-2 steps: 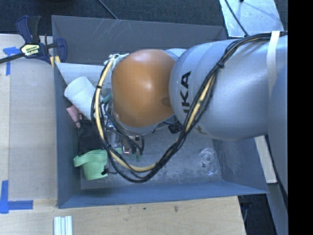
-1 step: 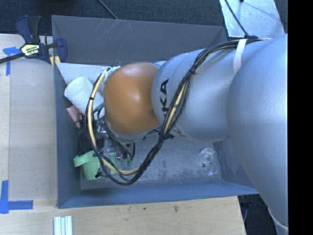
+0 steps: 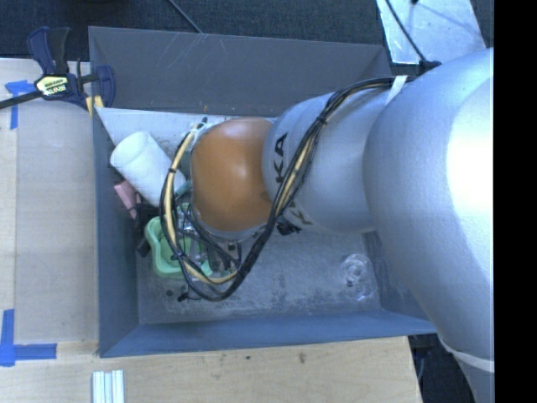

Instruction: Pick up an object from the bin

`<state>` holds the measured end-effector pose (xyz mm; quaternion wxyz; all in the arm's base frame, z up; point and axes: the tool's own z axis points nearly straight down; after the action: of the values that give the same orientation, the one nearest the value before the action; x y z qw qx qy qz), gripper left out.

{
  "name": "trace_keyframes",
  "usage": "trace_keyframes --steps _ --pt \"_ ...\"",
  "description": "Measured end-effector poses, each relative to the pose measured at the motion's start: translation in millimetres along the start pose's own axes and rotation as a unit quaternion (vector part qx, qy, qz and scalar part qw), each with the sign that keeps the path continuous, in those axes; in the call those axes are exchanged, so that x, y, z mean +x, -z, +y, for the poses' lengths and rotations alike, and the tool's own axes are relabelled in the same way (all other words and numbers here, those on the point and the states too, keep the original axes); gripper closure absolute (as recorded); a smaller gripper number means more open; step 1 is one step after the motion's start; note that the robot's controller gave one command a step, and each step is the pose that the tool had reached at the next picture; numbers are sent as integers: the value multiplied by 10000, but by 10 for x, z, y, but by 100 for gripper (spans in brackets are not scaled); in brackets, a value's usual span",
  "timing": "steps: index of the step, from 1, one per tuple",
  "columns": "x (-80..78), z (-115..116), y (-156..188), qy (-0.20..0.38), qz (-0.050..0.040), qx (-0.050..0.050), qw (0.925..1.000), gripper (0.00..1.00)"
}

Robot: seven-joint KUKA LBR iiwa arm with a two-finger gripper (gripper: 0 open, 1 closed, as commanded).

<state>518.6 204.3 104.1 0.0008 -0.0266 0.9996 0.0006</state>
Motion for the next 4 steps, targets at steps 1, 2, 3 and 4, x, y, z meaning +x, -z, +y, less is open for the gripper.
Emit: trace_keyframes --steps 1,2,3,4 --pt "5 -43 -30 -27 23 23 10000 0" --pt "-34 29 108 908 19 11 9959 0" --pt "-65 -296 -55 1805 -9 1 9836 0" --pt "-151 -606 -169 1093 5 4 9940 100"
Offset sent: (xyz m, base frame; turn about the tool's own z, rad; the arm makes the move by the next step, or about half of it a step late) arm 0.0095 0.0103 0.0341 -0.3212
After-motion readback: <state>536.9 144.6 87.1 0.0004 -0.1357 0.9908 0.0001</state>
